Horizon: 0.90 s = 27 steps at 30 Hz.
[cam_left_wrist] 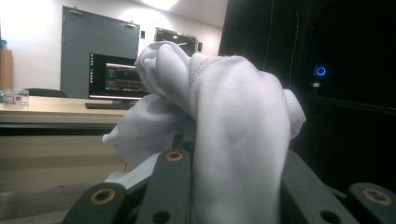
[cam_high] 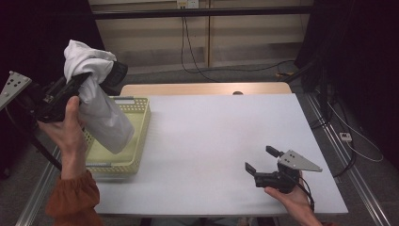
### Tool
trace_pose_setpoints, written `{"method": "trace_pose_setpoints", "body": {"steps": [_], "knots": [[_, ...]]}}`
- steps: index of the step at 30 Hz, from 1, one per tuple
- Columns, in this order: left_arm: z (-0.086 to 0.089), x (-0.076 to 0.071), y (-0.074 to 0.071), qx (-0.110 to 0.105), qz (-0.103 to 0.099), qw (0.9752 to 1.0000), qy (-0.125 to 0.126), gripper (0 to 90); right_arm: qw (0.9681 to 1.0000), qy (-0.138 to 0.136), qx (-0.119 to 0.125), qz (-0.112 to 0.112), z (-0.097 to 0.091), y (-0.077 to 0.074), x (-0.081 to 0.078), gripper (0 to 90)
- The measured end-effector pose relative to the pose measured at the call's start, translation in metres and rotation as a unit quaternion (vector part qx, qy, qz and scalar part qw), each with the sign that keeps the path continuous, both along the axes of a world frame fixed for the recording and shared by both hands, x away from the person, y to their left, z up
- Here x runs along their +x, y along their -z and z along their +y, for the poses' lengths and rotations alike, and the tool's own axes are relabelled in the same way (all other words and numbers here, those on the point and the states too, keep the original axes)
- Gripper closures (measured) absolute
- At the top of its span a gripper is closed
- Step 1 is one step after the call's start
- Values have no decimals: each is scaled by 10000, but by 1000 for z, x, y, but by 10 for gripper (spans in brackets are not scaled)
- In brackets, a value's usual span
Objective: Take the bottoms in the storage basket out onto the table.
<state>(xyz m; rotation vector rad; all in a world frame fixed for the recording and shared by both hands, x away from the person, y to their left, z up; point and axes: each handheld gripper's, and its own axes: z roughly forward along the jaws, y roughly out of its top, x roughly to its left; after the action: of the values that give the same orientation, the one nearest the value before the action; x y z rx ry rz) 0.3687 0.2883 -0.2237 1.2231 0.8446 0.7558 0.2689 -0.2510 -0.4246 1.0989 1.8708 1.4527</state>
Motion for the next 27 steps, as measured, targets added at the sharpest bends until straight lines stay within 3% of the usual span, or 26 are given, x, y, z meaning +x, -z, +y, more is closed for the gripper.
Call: {"method": "trace_pose_setpoints", "body": {"steps": [13,19,27], "knots": [[-13,-7,-10,98,-117,9996,221,779,10000,4,-5,-2,1,0,0,30],[-22,-5,-13,-3,-155,9993,350,778,10000,-6,-24,4,1,0,0,30],[-39,0,-18,124,-165,9983,549,778,10000,-16,-1,10,1,0,0,30]]}}
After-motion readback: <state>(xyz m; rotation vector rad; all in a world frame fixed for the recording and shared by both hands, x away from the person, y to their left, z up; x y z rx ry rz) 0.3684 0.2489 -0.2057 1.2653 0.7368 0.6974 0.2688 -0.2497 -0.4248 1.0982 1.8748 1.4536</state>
